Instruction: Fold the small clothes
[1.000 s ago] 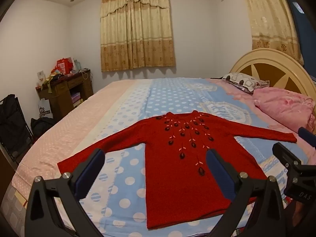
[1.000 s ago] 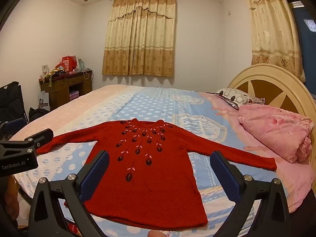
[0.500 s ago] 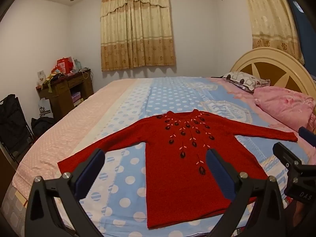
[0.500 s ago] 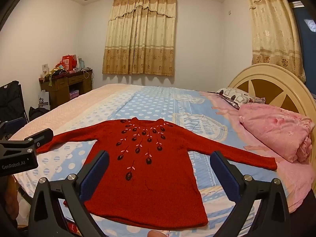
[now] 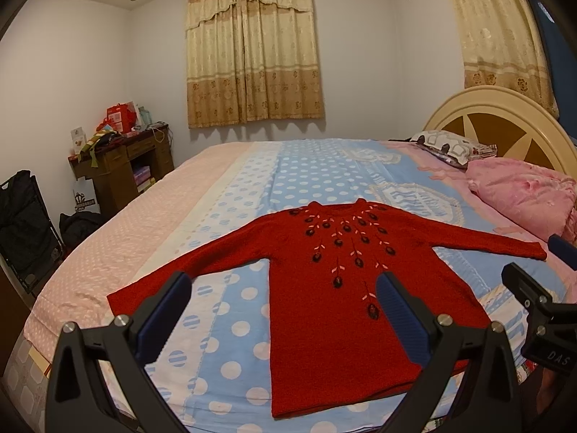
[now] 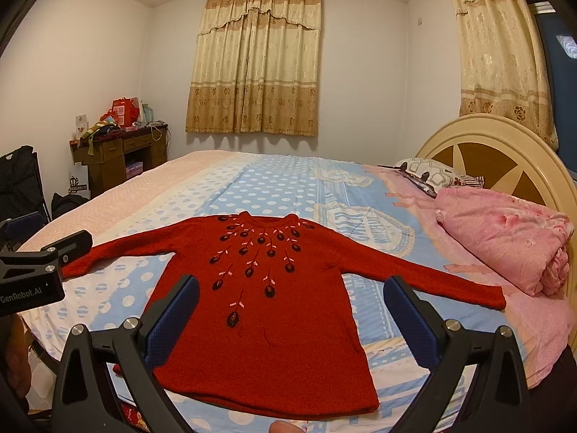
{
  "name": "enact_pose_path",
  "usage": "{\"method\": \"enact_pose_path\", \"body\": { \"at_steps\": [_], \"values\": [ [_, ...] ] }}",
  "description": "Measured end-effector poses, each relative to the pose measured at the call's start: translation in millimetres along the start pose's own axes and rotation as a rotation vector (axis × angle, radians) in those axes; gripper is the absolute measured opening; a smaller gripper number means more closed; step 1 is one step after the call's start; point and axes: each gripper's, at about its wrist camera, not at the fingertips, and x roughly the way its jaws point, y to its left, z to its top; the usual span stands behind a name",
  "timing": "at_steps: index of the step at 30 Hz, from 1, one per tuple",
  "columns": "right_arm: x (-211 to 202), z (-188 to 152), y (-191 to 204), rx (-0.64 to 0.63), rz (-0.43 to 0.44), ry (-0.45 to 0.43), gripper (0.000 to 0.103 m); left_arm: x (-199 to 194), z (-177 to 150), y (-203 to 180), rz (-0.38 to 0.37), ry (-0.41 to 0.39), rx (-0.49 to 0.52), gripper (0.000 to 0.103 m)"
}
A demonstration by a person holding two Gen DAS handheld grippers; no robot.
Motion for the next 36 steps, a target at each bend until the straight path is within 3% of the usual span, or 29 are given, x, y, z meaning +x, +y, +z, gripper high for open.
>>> {"method": "enact_pose_path", "body": {
  "at_steps": [36],
  "values": [
    [2.5,-2.8,3.5,-0.005,-0.003,0.007,0.102,1.2,-1.3,4.5,0.006,0.006,-0.009,0.103]
  ]
}}
